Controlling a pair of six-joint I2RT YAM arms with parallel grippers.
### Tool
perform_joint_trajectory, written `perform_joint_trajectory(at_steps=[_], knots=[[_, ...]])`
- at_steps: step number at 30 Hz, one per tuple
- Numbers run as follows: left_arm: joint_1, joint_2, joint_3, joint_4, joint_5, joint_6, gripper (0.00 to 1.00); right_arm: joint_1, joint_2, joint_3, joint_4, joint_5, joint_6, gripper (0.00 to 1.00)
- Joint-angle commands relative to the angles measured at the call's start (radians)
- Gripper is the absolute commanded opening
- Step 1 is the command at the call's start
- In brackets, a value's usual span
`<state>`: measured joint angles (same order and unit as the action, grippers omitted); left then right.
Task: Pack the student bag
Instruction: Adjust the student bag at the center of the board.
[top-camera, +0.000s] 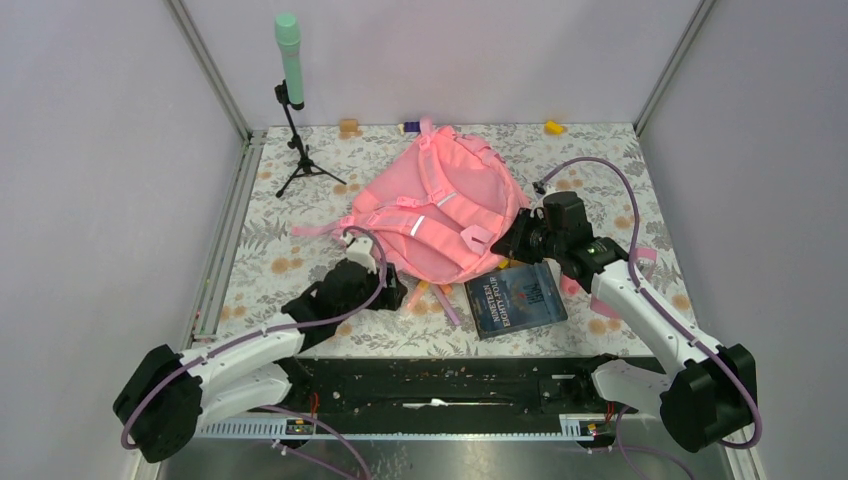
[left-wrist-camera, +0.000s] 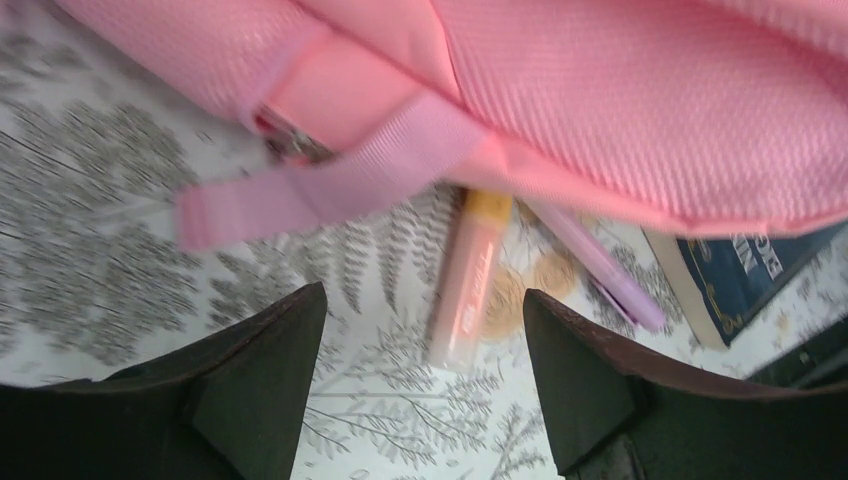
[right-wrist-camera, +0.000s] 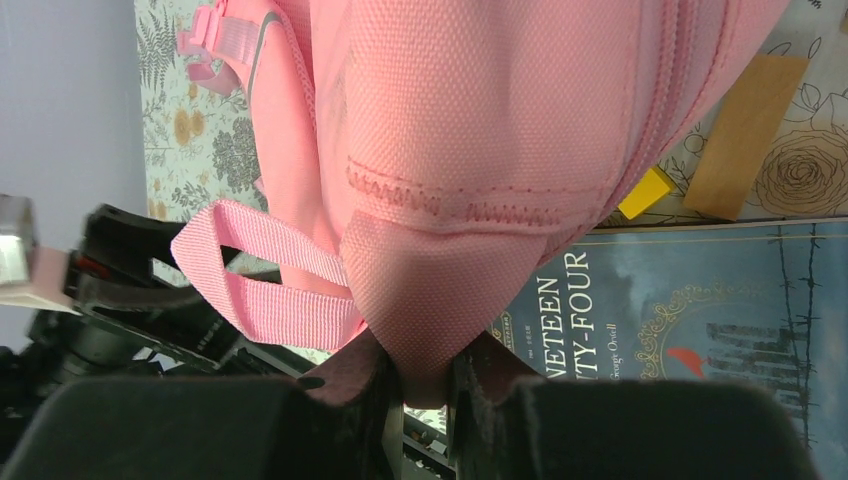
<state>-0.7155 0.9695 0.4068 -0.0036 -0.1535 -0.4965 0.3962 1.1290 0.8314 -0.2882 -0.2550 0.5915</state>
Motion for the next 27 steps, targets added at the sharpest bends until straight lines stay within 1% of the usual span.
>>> perform_joint_trajectory(at_steps=[1, 3, 5, 7, 9, 12, 15, 18, 20, 23, 25, 27], knots=[[-0.052, 0.009, -0.083, 0.24, 0.063, -0.135, 0.75, -0.008, -0.038, 0.049, 0.028, -0.011, 0.011, 0.0], [-0.056, 0.062, -0.076, 0.254, 0.058, -0.146, 0.74, -0.008, -0.038, 0.053, 0.032, -0.023, 0.028, 0.0], [-0.055, 0.119, -0.065, 0.242, -0.007, -0.155, 0.73, -0.008, -0.047, 0.06, 0.044, -0.055, 0.062, 0.0], [-0.056, 0.145, -0.072, 0.281, -0.042, -0.154, 0.73, -0.008, -0.062, 0.071, 0.053, -0.091, 0.102, 0.0], [-0.056, 0.158, -0.083, 0.329, -0.068, -0.164, 0.73, -0.008, -0.081, 0.078, 0.07, -0.121, 0.142, 0.0], [-0.056, 0.167, -0.087, 0.402, -0.06, -0.185, 0.73, -0.008, -0.107, 0.084, 0.098, -0.148, 0.2, 0.0], [-0.055, 0.149, -0.087, 0.444, -0.06, -0.218, 0.73, -0.008, -0.13, 0.101, 0.1, -0.15, 0.219, 0.0], [-0.055, 0.068, -0.086, 0.427, -0.092, -0.221, 0.72, -0.008, -0.142, 0.142, 0.083, -0.14, 0.21, 0.0], [-0.056, 0.004, -0.077, 0.401, -0.087, -0.164, 0.76, -0.008, -0.136, 0.196, 0.051, -0.132, 0.189, 0.0], [-0.055, -0.048, -0.033, 0.275, -0.129, -0.091, 0.8, -0.008, -0.117, 0.255, 0.043, -0.136, 0.176, 0.0], [-0.051, -0.058, -0.015, 0.213, -0.115, -0.084, 0.8, -0.007, -0.102, 0.285, 0.046, -0.133, 0.177, 0.0], [-0.05, -0.067, -0.032, 0.234, -0.065, -0.112, 0.76, -0.007, -0.09, 0.311, 0.052, -0.125, 0.179, 0.0]])
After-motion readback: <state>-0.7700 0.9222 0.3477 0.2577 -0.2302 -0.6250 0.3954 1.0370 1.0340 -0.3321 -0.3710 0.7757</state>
